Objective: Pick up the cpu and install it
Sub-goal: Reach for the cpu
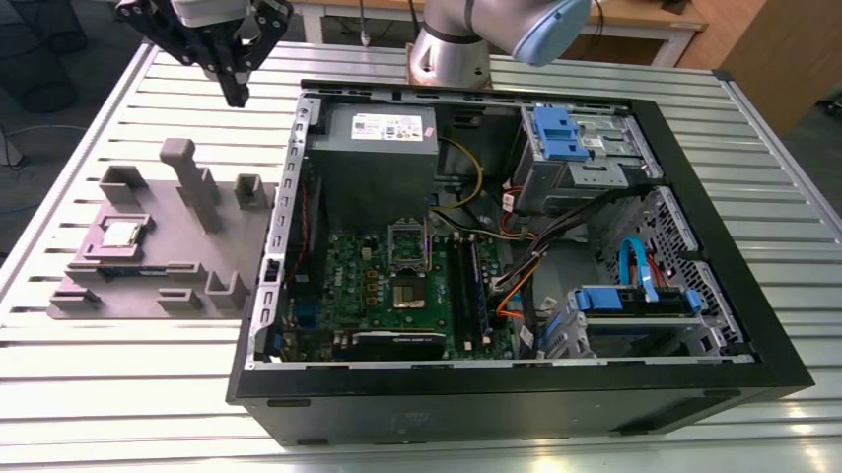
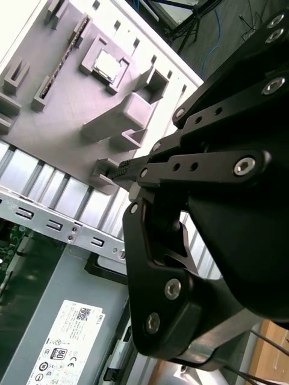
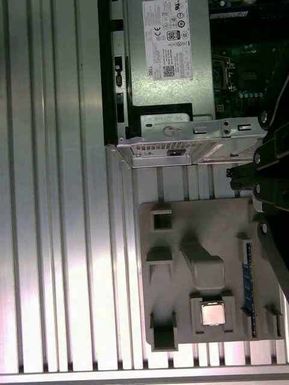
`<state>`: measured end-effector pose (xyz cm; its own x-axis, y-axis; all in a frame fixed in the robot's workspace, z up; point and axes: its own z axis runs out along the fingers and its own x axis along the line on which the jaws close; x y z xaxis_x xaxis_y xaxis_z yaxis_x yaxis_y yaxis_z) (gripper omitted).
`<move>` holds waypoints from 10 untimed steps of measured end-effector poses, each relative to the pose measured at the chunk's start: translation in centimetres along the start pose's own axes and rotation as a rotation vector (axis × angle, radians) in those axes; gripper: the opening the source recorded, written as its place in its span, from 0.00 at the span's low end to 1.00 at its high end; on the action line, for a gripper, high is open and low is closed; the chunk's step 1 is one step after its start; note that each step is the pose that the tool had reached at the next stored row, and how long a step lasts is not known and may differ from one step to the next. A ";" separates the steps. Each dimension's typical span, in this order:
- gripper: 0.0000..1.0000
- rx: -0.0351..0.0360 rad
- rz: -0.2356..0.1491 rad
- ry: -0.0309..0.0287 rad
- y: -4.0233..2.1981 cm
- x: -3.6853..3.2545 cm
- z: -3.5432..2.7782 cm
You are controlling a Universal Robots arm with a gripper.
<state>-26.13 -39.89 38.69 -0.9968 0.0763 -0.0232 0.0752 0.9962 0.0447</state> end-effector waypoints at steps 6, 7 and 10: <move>0.10 0.0001 0.000 0.0001 -0.02 0.23 0.01; 0.10 0.0000 0.000 0.0001 -0.02 0.28 0.01; 0.10 0.0001 0.000 0.0001 -0.03 0.41 0.01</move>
<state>-26.54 -39.89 38.67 -0.9968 0.0762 -0.0230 0.0752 0.9962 0.0445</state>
